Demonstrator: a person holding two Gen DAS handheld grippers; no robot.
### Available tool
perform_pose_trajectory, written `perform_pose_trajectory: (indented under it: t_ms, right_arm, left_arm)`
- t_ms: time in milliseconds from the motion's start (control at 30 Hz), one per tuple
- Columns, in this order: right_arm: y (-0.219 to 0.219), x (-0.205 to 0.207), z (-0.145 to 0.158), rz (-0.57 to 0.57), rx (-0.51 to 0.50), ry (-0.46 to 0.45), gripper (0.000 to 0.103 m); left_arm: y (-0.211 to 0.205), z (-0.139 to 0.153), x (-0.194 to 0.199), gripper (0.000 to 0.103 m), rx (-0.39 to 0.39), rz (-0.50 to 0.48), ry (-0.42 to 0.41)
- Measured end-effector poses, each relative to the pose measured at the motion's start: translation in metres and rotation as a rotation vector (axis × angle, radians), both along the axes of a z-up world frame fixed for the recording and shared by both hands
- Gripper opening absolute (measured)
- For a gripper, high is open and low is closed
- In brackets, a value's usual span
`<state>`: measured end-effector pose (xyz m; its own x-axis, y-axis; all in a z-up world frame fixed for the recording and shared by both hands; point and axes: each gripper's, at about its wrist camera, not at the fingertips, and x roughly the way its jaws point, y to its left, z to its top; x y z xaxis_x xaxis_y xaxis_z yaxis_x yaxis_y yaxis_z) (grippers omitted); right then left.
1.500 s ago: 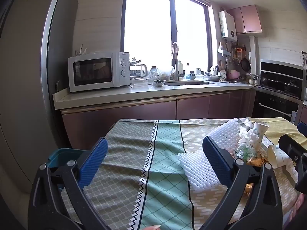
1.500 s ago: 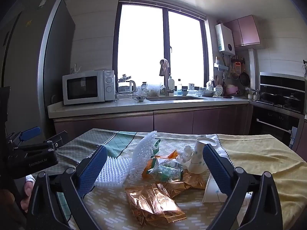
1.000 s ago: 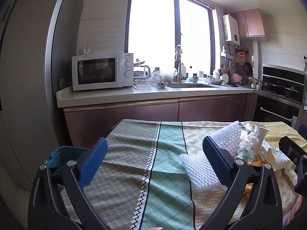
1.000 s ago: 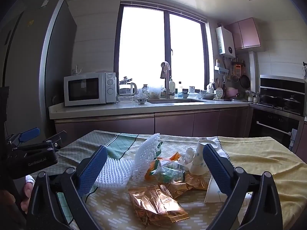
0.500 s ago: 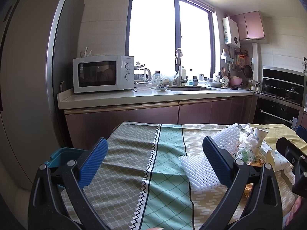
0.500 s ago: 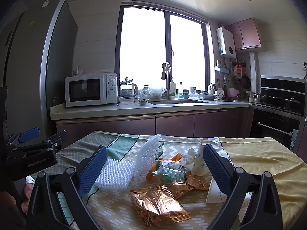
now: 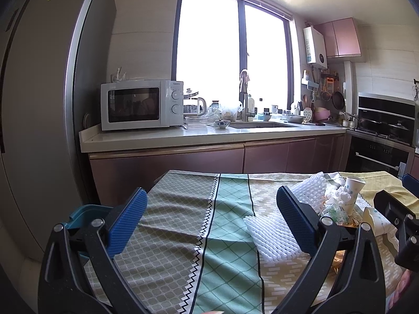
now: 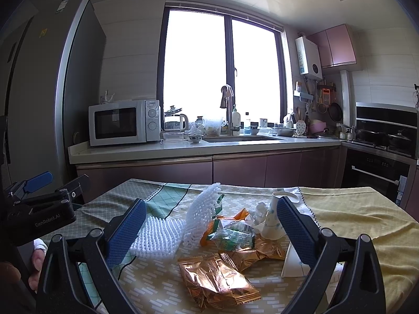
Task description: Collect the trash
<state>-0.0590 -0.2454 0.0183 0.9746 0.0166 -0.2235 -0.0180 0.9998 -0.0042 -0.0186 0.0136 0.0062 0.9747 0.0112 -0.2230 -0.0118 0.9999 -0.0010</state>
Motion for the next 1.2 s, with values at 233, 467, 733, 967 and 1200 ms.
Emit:
perform_pose_trajectory:
  t_ms: [233, 467, 733, 967, 1200]
  right_arm:
    - [-0.0005, -0.0004, -0.0003, 0.0, 0.001, 0.0, 0.096]
    - [0.0001, 0.0, -0.0004, 0.001, 0.001, 0.0, 0.096]
    - [-0.0001, 0.0, -0.0004, 0.001, 0.003, 0.001, 0.096]
    - [-0.0004, -0.0001, -0.0006, 0.005, 0.005, 0.003, 0.096]
    - [-0.0007, 0.0029, -0.0012, 0.012, 0.009, 0.009, 0.096]
  left_arm:
    - [-0.0003, 0.0002, -0.0008, 0.097, 0.0, 0.001, -0.002]
    - [-0.0007, 0.0005, -0.001, 0.097, 0.001, -0.002, -0.004]
    - [-0.0008, 0.0004, -0.0009, 0.097, 0.001, -0.002, -0.003]
    - [-0.0015, 0.0001, -0.0012, 0.097, 0.002, -0.002, -0.004]
    - [-0.0028, -0.0004, -0.0006, 0.097, 0.003, -0.003, 0.002]
